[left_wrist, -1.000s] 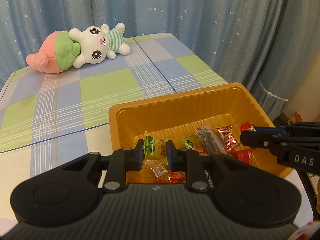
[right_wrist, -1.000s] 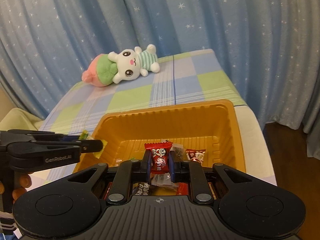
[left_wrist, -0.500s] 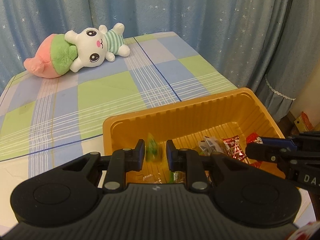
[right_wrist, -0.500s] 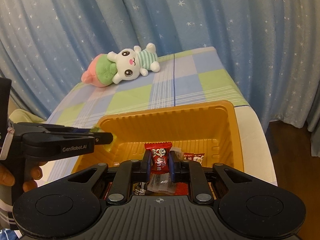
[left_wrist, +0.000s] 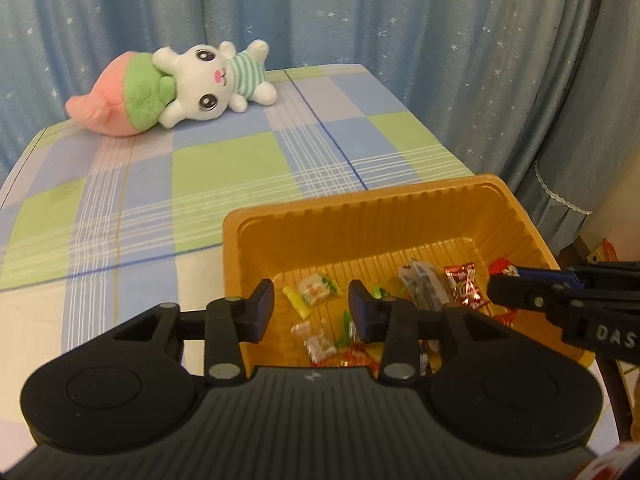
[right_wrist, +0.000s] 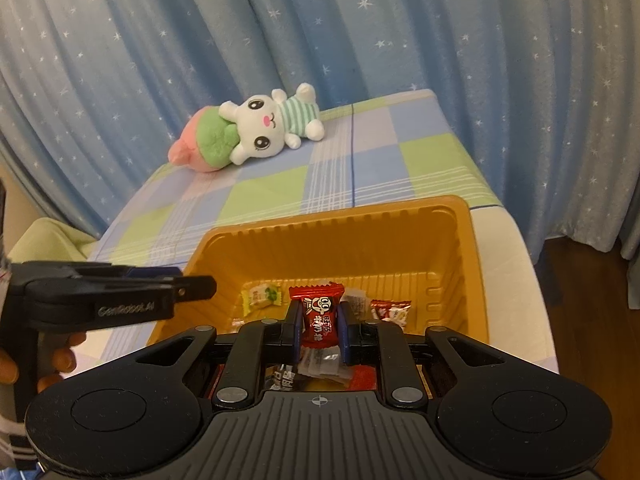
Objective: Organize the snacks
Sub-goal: 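Open both grippers to drop the yellow and red candies into the tray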
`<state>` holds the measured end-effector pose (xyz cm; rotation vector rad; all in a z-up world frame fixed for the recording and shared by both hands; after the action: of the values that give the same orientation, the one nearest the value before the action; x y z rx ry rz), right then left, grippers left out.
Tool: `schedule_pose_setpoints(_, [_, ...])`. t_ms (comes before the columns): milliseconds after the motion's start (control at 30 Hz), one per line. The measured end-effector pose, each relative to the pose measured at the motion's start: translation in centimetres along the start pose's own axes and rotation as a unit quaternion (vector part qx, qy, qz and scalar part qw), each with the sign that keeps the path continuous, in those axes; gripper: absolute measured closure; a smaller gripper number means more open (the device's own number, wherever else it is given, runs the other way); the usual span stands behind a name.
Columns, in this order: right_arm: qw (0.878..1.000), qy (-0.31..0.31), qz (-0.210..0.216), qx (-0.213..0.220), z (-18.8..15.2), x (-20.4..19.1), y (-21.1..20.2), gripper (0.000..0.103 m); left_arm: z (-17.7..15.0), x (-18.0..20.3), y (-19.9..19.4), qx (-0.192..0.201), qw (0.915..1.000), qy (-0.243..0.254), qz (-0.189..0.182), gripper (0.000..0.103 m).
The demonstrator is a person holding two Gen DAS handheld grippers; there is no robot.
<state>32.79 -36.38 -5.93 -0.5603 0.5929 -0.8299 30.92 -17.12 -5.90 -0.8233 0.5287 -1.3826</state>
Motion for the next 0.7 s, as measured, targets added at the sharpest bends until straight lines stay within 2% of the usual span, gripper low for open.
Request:
schedule_pose_setpoints(433, [0.999,-0.024,0.038,-0.017,0.8,-2.1,3.1,0.085,-1.6,-2.7,-3.8,0.018,0.9982,-0.047,0.032,0.054])
schedule_pose_setpoints(600, [0.999,-0.029,0.032,0.000,2.2,-2.5,4.3,0.084,-2.0,-4.4,-5.3,0.025,0.9959,-0.071,0.051,0.052])
schedule_pose_setpoints(700, [0.999,-0.022,0.036,0.010,2.9,-2.6,4.7,0.082,-2.3,-5.4,-6.3,0.031,0.9943,-0.080,0.062,0.047])
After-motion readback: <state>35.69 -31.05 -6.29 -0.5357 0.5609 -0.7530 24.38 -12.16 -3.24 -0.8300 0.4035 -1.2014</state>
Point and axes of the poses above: each gripper's, at about its wrist camera, not at the fingertips, and y roughly the way its jaws point, x to its right, z to its top, the point moved 3 cm from there along y, roughly the way its jaws point, and after that the axes turned 10 degrees about -y, right-handed, at the moved point
